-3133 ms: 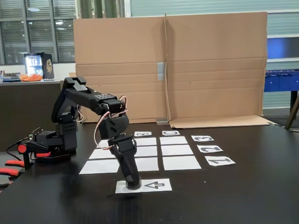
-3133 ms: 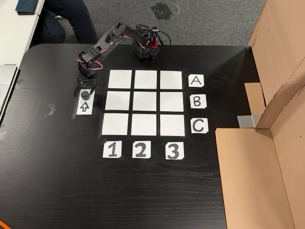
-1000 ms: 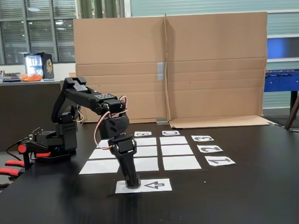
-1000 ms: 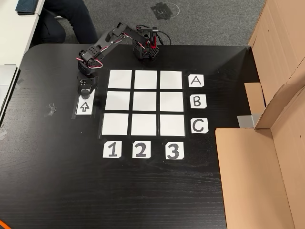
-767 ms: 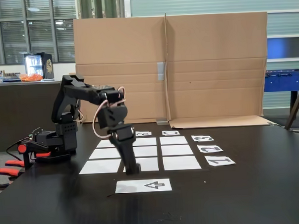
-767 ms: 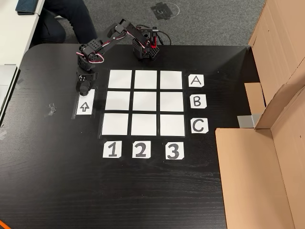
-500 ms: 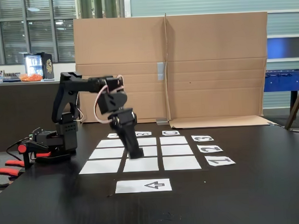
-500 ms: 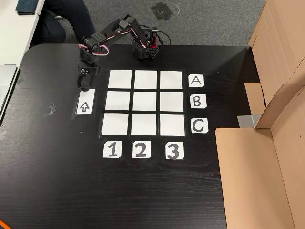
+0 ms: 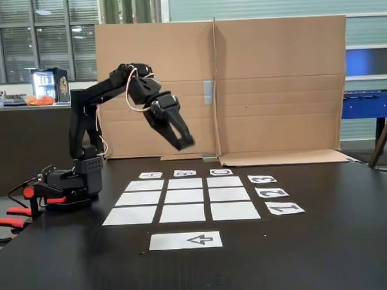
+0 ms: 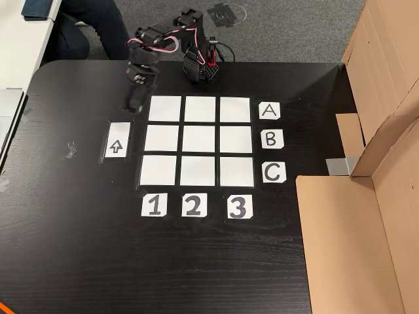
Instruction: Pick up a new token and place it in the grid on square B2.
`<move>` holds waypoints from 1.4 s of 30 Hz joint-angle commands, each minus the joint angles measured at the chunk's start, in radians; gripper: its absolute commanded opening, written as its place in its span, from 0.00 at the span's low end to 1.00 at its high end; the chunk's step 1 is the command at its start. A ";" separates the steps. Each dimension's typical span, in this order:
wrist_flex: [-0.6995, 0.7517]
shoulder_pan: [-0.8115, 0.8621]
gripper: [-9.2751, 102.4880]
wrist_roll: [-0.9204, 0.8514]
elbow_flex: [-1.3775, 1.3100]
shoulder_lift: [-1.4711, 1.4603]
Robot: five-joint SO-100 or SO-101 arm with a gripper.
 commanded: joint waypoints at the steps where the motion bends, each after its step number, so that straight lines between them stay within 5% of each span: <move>1: 0.002 -0.109 0.22 -0.002 0.063 0.153; 16: -0.046 -0.485 0.21 0.012 0.448 0.488; 27: -0.213 -0.505 0.21 0.012 0.706 0.430; 42: -0.291 -0.497 0.21 0.012 0.712 0.175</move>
